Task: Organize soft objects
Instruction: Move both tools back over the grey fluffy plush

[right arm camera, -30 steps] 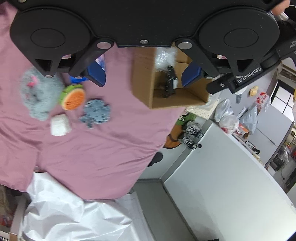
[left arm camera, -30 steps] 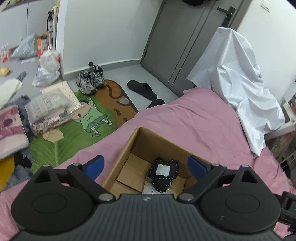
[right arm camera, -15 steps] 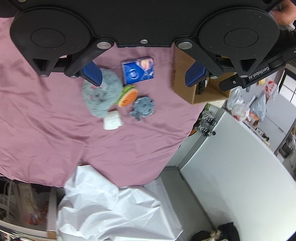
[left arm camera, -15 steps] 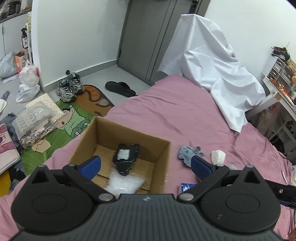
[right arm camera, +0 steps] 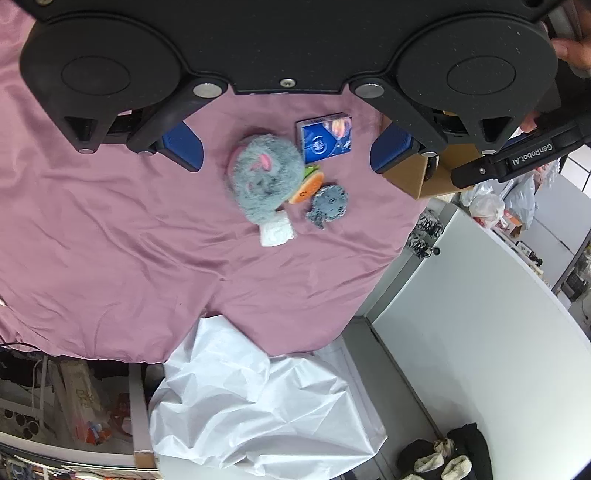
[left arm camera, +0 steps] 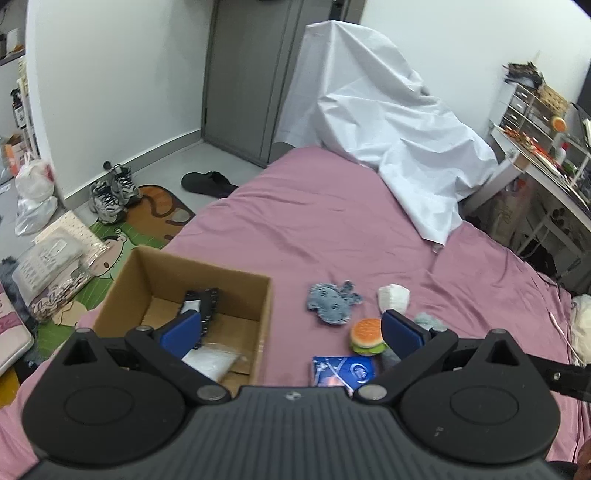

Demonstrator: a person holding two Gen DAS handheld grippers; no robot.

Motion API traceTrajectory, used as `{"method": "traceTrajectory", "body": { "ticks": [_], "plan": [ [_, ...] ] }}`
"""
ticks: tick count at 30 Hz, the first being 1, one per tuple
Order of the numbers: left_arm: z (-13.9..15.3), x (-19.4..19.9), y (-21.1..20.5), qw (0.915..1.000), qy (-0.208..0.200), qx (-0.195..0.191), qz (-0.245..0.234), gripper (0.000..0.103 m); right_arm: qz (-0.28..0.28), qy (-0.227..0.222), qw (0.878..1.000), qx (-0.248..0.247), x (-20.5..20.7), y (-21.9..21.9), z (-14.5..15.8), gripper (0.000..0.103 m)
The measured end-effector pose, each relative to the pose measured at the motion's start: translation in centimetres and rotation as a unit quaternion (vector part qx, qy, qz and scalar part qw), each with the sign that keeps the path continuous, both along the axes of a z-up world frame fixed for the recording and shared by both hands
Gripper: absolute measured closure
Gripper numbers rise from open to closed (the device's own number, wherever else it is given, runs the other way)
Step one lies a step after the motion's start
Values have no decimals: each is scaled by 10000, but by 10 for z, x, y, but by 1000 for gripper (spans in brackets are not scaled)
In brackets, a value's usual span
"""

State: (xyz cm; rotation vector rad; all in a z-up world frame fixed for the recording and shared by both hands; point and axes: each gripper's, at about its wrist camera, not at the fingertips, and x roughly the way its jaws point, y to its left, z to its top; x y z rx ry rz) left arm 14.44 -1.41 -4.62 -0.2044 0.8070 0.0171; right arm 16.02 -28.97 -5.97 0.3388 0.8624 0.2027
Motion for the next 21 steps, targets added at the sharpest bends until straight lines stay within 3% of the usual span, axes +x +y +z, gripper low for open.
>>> {"method": "traceTrajectory", "body": {
  "ticks": [11, 14, 21],
  "plan": [
    [-1, 10, -35, 9996, 148, 140, -189, 0, -341, 124, 9978, 555, 0, -35, -19, 6],
    [-4, 15, -43, 9993, 157, 151, -291, 0, -444, 135, 9965, 701, 2, -42, -26, 10],
    [-15, 34, -68, 9965, 163, 0, -815, 1, -590, 53, 9950, 800, 6, -43, -37, 15]
  ]
}}
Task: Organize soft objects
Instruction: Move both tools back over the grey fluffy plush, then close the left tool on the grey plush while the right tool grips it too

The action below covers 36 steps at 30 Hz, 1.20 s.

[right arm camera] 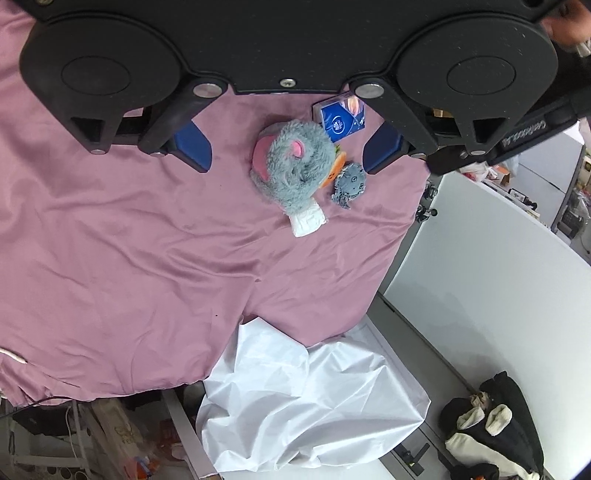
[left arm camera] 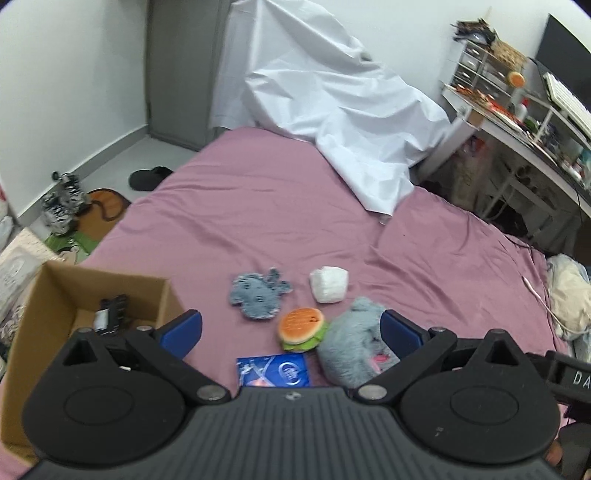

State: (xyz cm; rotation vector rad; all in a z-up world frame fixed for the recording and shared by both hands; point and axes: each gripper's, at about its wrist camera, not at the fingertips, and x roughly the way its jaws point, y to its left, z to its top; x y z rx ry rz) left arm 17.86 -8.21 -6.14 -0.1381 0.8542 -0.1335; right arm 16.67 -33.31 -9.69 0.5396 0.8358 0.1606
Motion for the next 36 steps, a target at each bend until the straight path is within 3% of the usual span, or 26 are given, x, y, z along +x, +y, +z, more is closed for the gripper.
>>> {"method": "traceTrajectory", "body": {
  "ticks": [2, 7, 12, 18, 26, 36],
  "plan": [
    [-5, 6, -8, 10000, 56, 46, -63, 2, -57, 20, 9999, 107, 2, -1, -5, 15],
    [-22, 15, -22, 9997, 179, 3, -144, 6, -423, 117, 9984, 357, 9, -9, -15, 27],
    [-40, 23, -27, 9990, 400, -115, -141, 29, -570, 347, 9955, 670, 20, -14, -31, 37],
    [-57, 33, -25, 9980, 529, -348, -74, 49, -648, 500, 9925, 907, 31, -11, -48, 46],
    [-78, 47, -34, 9963, 683, -481, -195, 64, -767, 845, 9866, 1165, 44, -11, -70, 57],
    [-86, 62, -34, 9945, 672, -774, -194, 80, -796, 1107, 9796, 1474, 57, -14, -94, 63]
  ]
}}
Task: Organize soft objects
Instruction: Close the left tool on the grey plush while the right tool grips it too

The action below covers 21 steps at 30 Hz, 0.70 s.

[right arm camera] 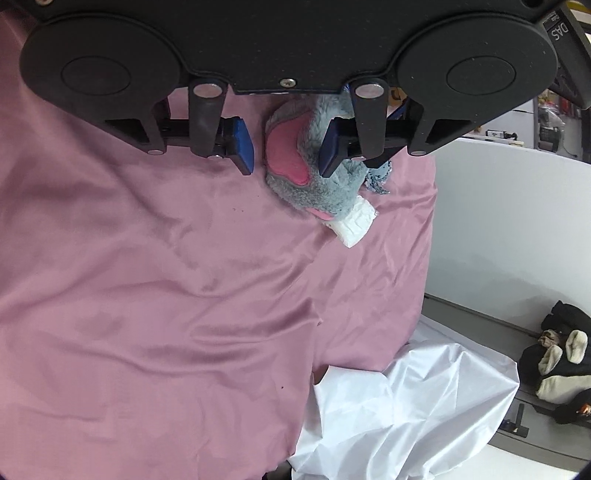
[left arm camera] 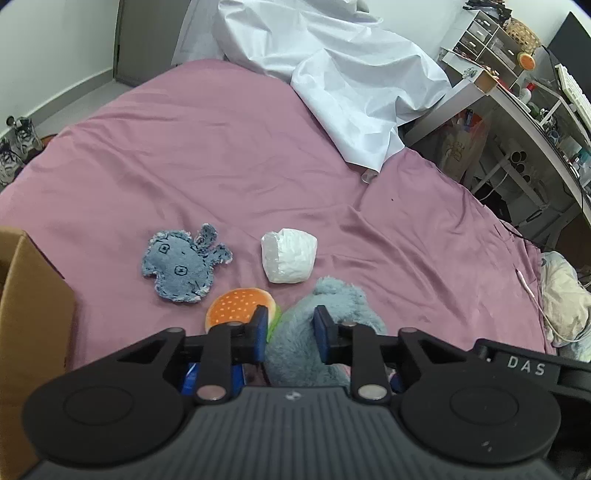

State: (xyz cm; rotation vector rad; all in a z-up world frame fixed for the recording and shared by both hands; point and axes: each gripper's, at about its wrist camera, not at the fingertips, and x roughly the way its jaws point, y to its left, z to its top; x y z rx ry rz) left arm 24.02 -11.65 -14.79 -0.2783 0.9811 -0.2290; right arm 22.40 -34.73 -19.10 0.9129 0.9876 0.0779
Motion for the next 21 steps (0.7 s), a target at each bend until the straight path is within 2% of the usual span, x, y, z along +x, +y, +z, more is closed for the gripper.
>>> {"method": "traceTrajectory", "body": {
  "ticks": [6, 10, 11, 13, 14, 17, 18, 21],
  "plan": [
    [0, 6, 3, 9994, 285, -183, 91, 83, 74, 1, 9999, 143, 6, 0, -7, 64],
    [8, 4, 2, 9996, 229, -140, 102, 82, 24, -166, 9992, 373, 3, -3, -4, 64],
    [9, 4, 1, 9996, 243, -116, 104, 79, 48, -185, 9990, 397, 3, -2, -4, 64],
    [11, 4, -6, 9994, 262, 221, 77, 78, 140, -158, 9989, 413, 5, 1, -4, 64],
    [11, 2, -8, 9993, 250, 269, 55, 76, 213, -118, 9990, 387, 6, 3, -5, 64],
    [4, 0, -8, 9988, 450, 142, 89, 75, 333, 10, 9991, 279, 8, 9, -7, 64],
    [2, 0, -9, 9990, 433, 105, 83, 75, 348, 55, 9991, 244, 9, 10, -8, 69],
    [-6, 0, -9, 9984, 560, 37, 97, 75, 330, 138, 9985, 416, 9, 10, -13, 76]
  ]
}}
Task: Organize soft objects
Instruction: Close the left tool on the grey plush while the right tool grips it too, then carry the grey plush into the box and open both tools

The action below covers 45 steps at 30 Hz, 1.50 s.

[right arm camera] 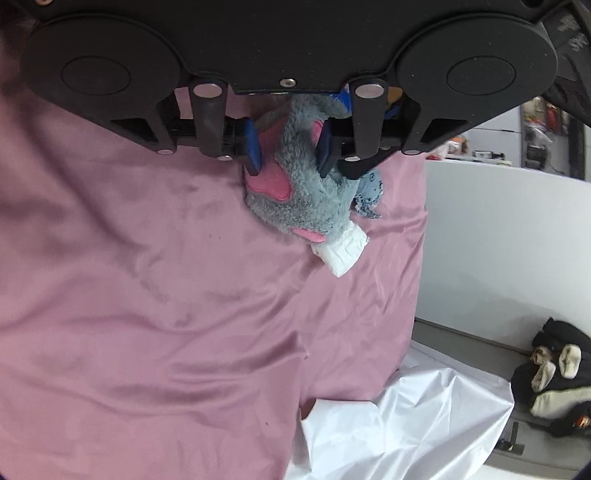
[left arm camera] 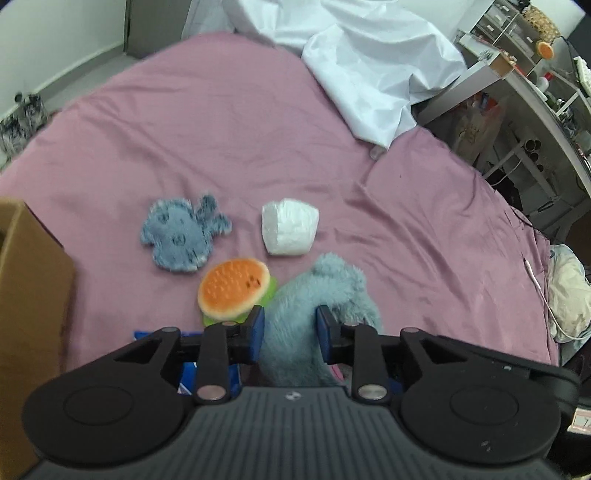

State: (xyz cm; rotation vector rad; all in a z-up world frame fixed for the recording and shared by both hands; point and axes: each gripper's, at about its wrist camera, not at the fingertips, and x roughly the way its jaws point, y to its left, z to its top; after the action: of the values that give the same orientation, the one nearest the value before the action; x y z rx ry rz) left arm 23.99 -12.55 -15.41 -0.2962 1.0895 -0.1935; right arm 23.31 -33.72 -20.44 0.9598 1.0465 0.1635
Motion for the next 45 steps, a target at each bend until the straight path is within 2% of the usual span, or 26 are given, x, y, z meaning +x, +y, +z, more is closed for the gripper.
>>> {"method": "traceTrajectory", "body": {
  "ticks": [3, 7, 15, 24, 37, 45],
  "plan": [
    [-2, -3, 0, 10000, -5, 12, 30, 79, -20, -15, 10000, 23, -1, 0, 1, 82],
    [14, -10, 3, 9998, -191, -59, -5, 81, 4, -147, 9997, -184, -7, 5, 12, 86],
    [47, -37, 10, 9986, -493, -201, -4, 81, 41, -370, 9992, -168, -27, 3, 44, 86],
    [85, -57, 26, 9959, -880, -201, 16, 81, 211, -846, 9952, -452, -42, 22, 88, 86],
    [102, -87, 60, 9927, -1083, -280, 446, 81, 512, -1163, 9889, -765, -50, 56, 115, 86],
    [111, -105, 86, 9895, -1207, -250, 760, 81, 837, -1314, 9849, -749, -55, 82, 123, 86]
  ]
}}
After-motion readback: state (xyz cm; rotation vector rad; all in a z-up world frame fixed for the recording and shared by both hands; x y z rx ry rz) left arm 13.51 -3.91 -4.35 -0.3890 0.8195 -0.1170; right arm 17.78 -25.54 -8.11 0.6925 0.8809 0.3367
